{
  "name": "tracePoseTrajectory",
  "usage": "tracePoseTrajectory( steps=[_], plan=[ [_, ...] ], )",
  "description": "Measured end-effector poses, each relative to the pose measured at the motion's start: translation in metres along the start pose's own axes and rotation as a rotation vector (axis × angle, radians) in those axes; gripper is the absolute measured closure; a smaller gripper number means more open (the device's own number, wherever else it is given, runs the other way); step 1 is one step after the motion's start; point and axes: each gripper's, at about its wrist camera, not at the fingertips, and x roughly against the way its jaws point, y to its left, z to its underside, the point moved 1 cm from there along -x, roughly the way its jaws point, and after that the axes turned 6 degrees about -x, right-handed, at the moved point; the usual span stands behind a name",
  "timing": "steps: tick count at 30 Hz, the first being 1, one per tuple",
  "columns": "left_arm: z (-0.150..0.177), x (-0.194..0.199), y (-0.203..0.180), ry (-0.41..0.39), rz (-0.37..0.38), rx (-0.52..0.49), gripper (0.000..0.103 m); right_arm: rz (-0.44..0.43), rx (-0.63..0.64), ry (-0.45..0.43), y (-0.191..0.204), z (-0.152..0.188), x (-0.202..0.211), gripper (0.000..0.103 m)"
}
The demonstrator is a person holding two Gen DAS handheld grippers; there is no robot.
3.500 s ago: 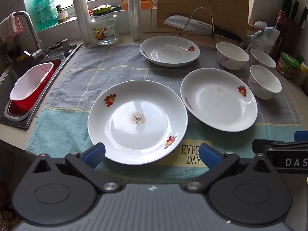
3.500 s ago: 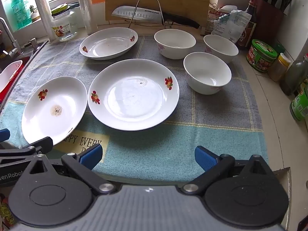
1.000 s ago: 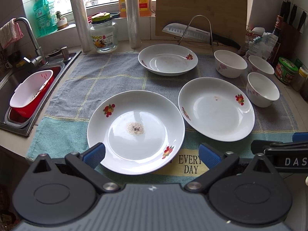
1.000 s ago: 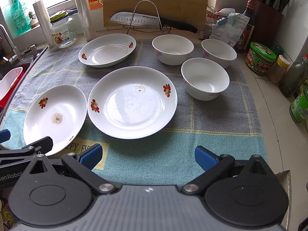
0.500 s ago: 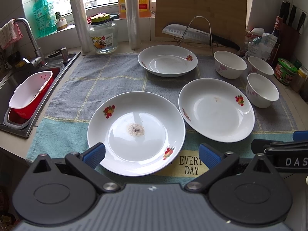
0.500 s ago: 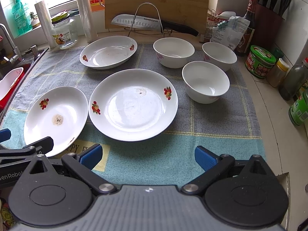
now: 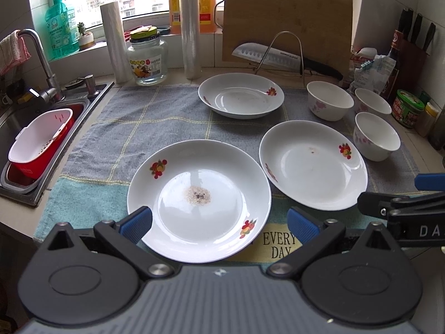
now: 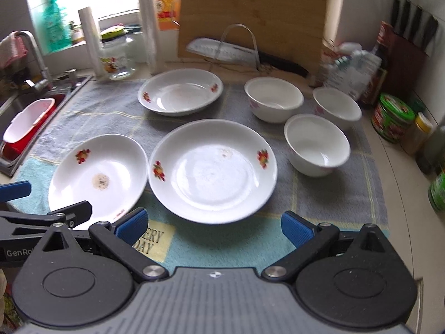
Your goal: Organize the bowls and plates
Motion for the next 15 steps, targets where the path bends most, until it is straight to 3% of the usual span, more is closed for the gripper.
tracePoseTrajectory(
  steps=[10,15],
  plan=[
    [0.013,-0.001,0.019,-0.062,0.0,0.014,0.001,-0.126,0.081,-0.04,0.008,0.004,-0.012,0.0],
    [0.02,-0.002,0.027,-0.056,-0.019,0.025,0.001,-0.192,0.123,-0.042,0.013,0.015,-0.019,0.0]
  ],
)
